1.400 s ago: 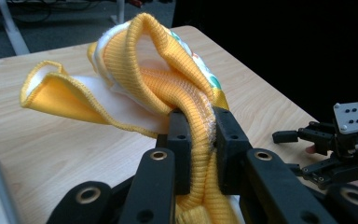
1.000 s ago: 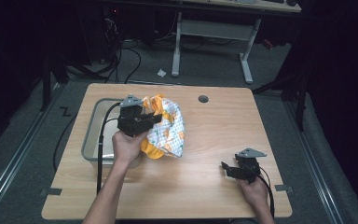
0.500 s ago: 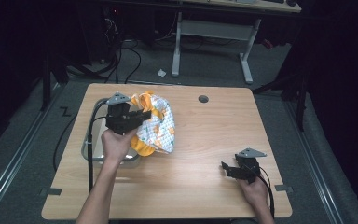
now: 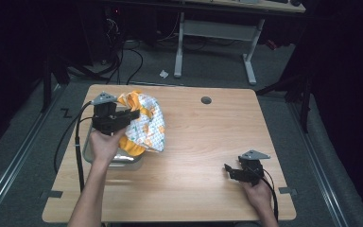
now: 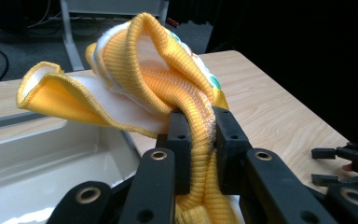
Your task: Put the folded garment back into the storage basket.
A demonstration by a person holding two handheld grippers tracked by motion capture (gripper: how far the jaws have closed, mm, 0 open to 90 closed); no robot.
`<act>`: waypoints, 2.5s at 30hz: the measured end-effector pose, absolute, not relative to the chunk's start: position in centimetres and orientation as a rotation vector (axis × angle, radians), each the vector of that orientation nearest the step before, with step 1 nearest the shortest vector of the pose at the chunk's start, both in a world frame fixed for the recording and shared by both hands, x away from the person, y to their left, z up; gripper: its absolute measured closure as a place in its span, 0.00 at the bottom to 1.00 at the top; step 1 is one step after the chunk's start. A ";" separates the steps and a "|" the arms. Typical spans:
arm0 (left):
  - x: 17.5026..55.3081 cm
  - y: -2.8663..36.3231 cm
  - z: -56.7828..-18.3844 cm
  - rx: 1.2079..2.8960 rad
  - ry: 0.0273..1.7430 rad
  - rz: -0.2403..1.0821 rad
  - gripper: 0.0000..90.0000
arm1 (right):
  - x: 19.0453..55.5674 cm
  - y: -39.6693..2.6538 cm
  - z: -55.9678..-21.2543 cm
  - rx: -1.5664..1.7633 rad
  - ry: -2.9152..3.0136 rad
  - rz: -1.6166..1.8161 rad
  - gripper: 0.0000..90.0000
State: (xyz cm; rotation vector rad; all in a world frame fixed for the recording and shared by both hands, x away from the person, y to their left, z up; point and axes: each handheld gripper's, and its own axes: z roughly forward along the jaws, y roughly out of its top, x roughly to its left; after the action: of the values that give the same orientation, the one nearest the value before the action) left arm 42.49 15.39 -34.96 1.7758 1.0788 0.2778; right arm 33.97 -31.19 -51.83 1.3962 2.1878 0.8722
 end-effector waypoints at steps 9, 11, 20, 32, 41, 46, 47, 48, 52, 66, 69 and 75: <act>42.8 17.1 -35.1 1.776 1.091 0.278 0.88 | 34.0 -31.2 -51.8 1.397 2.187 0.871 0.32; 42.9 17.5 -35.3 1.780 1.097 0.279 0.88 | 34.0 -31.2 -51.8 1.397 2.187 0.871 0.32; 43.1 18.6 -35.5 1.777 1.108 0.278 0.88 | 34.0 -31.2 -51.8 1.395 2.186 0.872 0.32; 43.8 19.5 -36.4 1.788 1.132 0.271 0.88 | 34.0 -31.2 -51.8 1.397 2.184 0.871 0.32; 44.3 20.2 -37.8 1.803 1.169 0.277 0.88 | 34.0 -31.2 -51.8 1.397 2.184 0.872 0.32; 44.7 20.5 -38.8 1.810 1.190 0.278 0.88 | 34.0 -31.2 -51.8 1.397 2.184 0.872 0.32; 44.7 20.5 -38.8 1.810 1.190 0.278 0.88 | 34.0 -31.2 -51.8 1.397 2.184 0.872 0.32; 44.9 20.6 -39.2 1.806 1.199 0.270 0.88 | 34.0 -31.2 -51.8 1.397 2.184 0.871 0.32; 45.1 20.5 -39.8 1.818 1.207 0.274 0.88 | 34.0 -31.2 -51.8 1.397 2.184 0.871 0.32; 45.7 20.0 -40.8 1.897 1.239 0.357 0.88 | 34.0 -31.2 -51.8 1.397 2.184 0.871 0.32; 45.8 19.9 -41.0 1.915 1.245 0.371 0.88 | 34.0 -31.2 -51.8 1.399 2.184 0.872 0.32; 46.1 20.3 -42.2 1.907 1.284 0.362 0.88 | 34.0 -31.2 -51.8 1.397 2.185 0.871 0.32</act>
State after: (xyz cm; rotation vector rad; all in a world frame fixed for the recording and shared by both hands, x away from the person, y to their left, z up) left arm 46.11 20.30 -42.23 1.9070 1.2837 0.3624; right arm 34.01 -31.19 -51.84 1.3966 2.1845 0.8712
